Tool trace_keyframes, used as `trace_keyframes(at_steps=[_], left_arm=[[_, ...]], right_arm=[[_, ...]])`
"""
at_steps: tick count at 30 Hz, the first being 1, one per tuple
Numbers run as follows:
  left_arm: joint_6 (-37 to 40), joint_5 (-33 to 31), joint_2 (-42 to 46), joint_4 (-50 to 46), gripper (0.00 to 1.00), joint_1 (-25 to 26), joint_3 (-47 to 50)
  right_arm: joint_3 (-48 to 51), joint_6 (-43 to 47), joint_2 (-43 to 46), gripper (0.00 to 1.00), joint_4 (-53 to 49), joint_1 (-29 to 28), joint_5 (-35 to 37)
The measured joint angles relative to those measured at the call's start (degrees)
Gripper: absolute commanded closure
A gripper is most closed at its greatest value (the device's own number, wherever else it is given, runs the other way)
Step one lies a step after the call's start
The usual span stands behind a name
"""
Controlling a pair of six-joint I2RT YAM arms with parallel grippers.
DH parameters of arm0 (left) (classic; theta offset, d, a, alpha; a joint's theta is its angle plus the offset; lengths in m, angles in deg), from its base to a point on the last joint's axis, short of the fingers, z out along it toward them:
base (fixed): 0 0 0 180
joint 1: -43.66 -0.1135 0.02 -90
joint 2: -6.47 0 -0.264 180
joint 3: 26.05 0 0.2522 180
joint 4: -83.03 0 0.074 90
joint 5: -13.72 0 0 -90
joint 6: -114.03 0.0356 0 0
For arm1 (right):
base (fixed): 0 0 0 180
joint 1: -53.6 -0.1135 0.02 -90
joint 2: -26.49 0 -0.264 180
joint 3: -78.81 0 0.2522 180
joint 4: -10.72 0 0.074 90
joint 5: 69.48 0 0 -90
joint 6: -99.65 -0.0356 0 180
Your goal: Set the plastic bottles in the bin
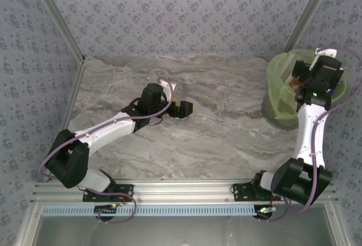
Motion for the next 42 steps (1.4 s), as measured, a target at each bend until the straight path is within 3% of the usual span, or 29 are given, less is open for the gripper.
trace_keyframes(at_steps=[10, 19, 23, 28, 33, 37, 42], left_arm=[[0.02, -8.02, 5.57, -1.18, 0.01, -0.11, 1.77], [-0.24, -23.87, 17.29, -4.83, 0.01, -5.14, 8.68], [-0.02, -31.39, 23.85, -9.07, 0.01, -9.49, 11.17], [2.49, -42.36, 31.8, -12.87, 0.01, -15.23, 14.56], [6.23, -50.82, 36.24, -12.76, 0.01, -25.24, 21.44], [8.63, -51.8, 35.15, -6.34, 0.01, -31.85, 28.72], [10.54, -47.45, 26.75, 2.12, 0.01, -37.73, 33.64]], right_arm=[[-5.29, 0.39, 1.4, 0.01, -7.52, -12.02, -10.84], [-4.72, 4.61, 0.79, 0.01, -11.47, -23.8, -23.34], [-1.84, 5.16, -1.18, 0.01, -10.58, -28.17, -23.34], [4.85, 4.35, -3.52, 0.01, -7.48, -29.24, -22.05], [11.23, 2.69, -6.36, 0.01, -3.08, -29.24, -18.36], [16.87, 1.68, -8.15, 0.01, 1.4, -29.2, -15.58], [24.46, -0.02, -8.94, 0.01, 7.15, -29.0, -12.72]])
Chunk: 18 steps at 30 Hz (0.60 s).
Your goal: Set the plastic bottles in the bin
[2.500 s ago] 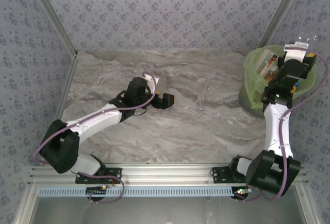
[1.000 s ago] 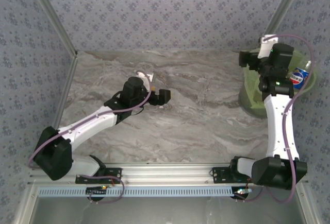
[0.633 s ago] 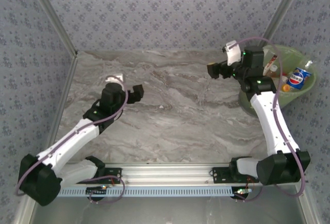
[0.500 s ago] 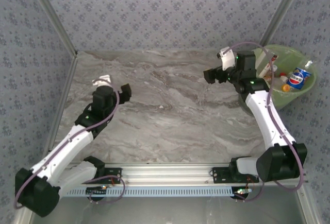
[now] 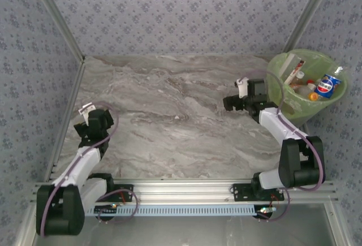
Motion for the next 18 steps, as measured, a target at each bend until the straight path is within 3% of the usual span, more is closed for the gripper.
trace_keyframes(at_steps=[18], left_arm=[[10.12, 16.94, -30.58, 38.14, 0.01, -1.31, 0.28]], right_arm=[[18.1, -3.32, 2.45, 0.01, 25.68, 1.22, 3.08]])
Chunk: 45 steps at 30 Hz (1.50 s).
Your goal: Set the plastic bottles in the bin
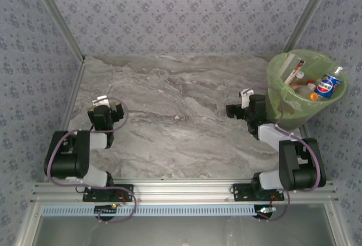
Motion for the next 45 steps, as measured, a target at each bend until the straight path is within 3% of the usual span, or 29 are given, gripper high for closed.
trace_keyframes(at_steps=[11, 15, 20, 25, 37, 45], left_arm=[[0.76, -1.09, -1.33, 1.22, 0.01, 0.13, -0.68], [0.79, -1.2, -1.33, 1.29, 0.01, 0.13, -0.72], [0.79, -1.25, -1.33, 1.38, 0.01, 0.13, -0.72], [0.79, -1.4, -1.33, 1.4, 0.01, 0.13, -0.72], [0.79, -1.4, -1.33, 1.4, 0.01, 0.13, -0.72], [0.79, -1.4, -1.33, 1.4, 0.01, 0.13, -0.72]], right_arm=[[8.79, 1.75, 2.91, 0.01, 15.26, 1.53, 4.04], [13.9, 1.46, 1.57, 0.01, 25.49, 2.56, 5.77], [16.65, 1.29, -2.36, 0.01, 31.17, 2.62, 6.93], [10.12, -0.83, -9.55, 0.01, 29.46, 4.5, 7.82], [8.52, -2.19, -9.66, 0.01, 28.24, 6.01, 5.6], [8.52, -1.68, -9.66, 0.01, 27.98, 9.22, -5.6]])
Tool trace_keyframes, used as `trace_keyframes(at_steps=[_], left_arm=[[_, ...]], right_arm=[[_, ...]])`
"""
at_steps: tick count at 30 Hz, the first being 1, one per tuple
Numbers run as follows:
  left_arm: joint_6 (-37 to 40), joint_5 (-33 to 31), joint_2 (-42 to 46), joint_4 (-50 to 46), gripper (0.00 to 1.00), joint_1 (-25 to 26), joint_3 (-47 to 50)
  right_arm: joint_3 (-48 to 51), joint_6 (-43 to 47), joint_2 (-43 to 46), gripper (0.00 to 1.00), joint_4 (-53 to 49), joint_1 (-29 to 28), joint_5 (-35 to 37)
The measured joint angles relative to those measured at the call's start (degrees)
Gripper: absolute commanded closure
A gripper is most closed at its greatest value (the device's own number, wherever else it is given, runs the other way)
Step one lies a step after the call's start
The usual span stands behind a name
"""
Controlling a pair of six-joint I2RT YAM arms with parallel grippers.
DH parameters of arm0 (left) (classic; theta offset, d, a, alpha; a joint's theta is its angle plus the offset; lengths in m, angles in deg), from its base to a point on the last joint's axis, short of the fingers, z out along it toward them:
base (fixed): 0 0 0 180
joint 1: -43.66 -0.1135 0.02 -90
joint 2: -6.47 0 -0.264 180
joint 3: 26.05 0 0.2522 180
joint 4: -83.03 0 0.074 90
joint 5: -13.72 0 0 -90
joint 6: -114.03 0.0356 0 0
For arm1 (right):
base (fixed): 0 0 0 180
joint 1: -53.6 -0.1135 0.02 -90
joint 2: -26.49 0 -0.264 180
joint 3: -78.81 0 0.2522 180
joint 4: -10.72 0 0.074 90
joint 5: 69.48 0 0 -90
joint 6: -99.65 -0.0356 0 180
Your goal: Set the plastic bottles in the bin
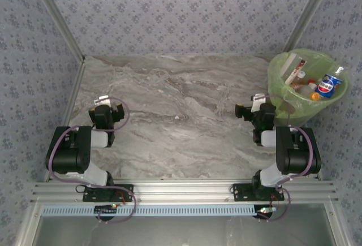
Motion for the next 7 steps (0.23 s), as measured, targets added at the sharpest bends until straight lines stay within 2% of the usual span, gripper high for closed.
trace_keyframes(at_steps=[7], left_arm=[[0.0, 0.02, 0.0, 0.0, 0.01, 0.0, 0.0]], right_arm=[[0.0, 0.04, 0.0, 0.01, 0.0, -0.02, -2.34]])
